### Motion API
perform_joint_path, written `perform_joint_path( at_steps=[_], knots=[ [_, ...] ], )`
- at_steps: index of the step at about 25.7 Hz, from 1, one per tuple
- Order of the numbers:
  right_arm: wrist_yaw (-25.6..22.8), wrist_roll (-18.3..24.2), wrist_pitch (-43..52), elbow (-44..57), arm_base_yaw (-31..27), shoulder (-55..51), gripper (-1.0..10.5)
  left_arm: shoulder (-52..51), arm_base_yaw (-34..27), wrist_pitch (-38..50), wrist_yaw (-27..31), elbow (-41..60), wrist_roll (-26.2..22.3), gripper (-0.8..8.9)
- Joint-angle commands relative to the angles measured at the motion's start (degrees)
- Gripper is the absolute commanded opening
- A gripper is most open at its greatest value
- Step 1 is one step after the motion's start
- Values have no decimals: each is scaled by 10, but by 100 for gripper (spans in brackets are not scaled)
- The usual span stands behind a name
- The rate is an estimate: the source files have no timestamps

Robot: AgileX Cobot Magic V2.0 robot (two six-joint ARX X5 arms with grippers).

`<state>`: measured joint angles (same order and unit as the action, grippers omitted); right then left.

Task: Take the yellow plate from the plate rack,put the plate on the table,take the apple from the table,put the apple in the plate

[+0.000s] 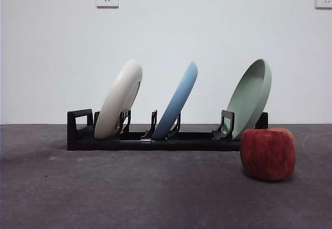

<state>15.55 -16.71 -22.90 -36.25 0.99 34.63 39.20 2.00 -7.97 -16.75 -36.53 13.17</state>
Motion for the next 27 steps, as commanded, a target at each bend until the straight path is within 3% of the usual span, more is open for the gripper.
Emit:
perform_joint_path(
  at_steps=[1, 5, 9, 13, 14, 15, 16, 23, 27],
  knots=[
    [33, 43, -28, -55, -1, 56, -15, 73, -1, -18, -48, -42, 3, -8],
    [72, 70, -66, -113, -1, 123, -15, 158, -1, -45, -99, -103, 3, -8],
    [74, 94, -97, -155, -1, 177, 15, 231, 7, -61, -144, -156, 2, -8],
    [108, 93, -98, -173, 0, 219, 216, 309, 34, -85, -163, -228, -27, 11],
    [110, 93, -98, -175, 2, 227, 260, 332, 46, -90, -158, -249, -30, 86],
    [114, 93, -97, -175, 3, 233, 262, 358, 63, -95, -139, -275, -30, 220],
    [114, 93, -98, -175, 4, 237, 262, 378, 77, -101, -119, -296, -31, 278],
    [113, 93, -97, -175, 7, 239, 260, 532, 175, -174, 3, -450, -87, 288],
    [111, 93, -97, -175, 7, 239, 257, 591, 198, -185, 48, -490, -94, 287]
  ],
)
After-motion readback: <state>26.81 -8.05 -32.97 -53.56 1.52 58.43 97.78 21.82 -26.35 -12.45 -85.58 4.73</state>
